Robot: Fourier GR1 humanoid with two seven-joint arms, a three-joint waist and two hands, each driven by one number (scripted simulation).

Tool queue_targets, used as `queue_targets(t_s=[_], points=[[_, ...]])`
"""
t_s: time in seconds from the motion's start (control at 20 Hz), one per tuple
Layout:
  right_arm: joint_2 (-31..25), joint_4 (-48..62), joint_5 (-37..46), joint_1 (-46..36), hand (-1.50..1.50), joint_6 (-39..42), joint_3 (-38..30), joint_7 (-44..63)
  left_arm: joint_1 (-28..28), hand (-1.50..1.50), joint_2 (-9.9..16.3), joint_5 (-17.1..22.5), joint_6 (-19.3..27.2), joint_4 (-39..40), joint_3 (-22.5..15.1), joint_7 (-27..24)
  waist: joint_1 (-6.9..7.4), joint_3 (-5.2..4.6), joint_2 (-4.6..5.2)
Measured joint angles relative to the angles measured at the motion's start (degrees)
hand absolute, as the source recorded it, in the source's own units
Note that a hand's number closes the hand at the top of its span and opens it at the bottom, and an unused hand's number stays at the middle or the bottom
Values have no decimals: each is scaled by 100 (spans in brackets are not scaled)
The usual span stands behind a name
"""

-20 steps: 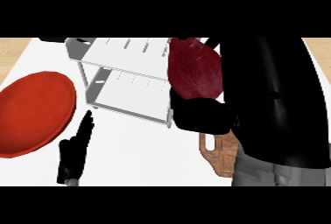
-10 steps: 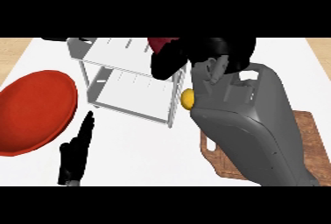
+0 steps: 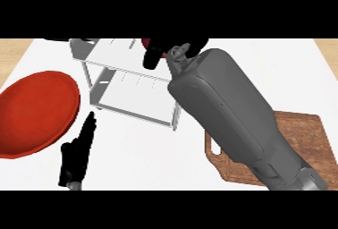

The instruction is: Pick the pear from the cutting board and place it in the tiered basket

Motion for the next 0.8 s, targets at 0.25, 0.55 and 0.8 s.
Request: queue_targets(t_s=[0.25,0.55,0.8], points=[[2,936,-253,-236,150,-734,272,-33,-35,0,-80,-46,-24,120,-6,-162,28,5,6],[5,1416,-1105,-141,-150,-1718,77,-371,-54,0,-84,-83,-42,52,-12,-72,99,3,30],[8,1709,-2048,-7,-150,-2667,-15,-896,-135,0,-52,-81,-132,137,12,-110,165,8,48]])
